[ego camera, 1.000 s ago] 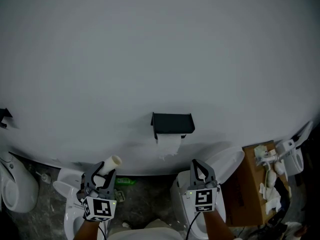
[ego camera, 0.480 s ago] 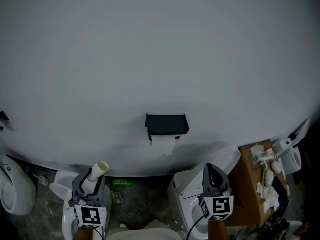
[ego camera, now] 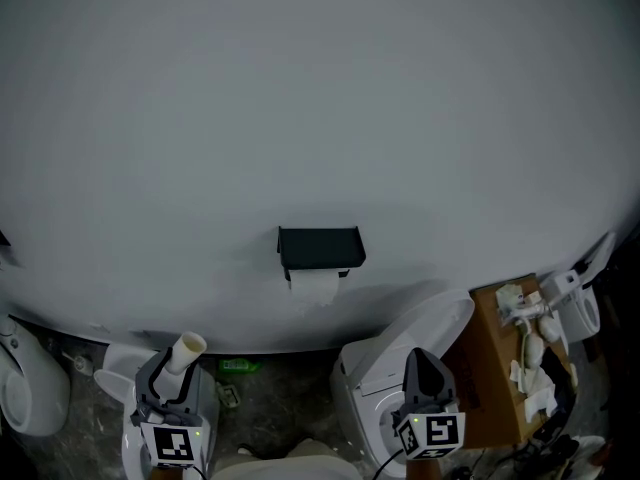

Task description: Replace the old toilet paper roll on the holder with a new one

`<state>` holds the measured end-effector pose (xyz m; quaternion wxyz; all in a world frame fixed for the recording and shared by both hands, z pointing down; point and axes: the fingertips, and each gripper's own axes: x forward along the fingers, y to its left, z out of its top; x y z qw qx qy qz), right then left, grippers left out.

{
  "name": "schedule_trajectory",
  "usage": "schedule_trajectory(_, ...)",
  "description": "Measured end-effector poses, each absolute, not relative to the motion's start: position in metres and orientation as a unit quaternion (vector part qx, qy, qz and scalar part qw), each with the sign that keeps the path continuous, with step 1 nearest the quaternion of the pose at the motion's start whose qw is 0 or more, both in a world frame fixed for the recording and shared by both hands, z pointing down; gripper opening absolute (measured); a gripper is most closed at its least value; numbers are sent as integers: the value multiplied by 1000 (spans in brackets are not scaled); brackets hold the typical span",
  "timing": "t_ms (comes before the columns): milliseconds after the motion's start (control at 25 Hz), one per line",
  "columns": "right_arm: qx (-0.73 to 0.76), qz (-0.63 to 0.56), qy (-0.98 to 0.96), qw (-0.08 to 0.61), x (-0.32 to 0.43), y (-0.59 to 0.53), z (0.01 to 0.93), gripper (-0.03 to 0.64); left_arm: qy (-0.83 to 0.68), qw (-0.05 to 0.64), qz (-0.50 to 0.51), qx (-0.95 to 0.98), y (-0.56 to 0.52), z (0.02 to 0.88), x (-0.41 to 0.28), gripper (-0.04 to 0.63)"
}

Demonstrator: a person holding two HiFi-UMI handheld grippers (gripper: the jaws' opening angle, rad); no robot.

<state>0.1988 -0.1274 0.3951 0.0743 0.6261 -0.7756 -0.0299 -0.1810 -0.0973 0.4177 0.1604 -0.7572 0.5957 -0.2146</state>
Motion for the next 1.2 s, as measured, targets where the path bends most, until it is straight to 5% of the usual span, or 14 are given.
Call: schedule_trajectory(1200,610,-44,-788,72,183,-132,381,-2,619,137,-167,-755,-93,404,-195,179)
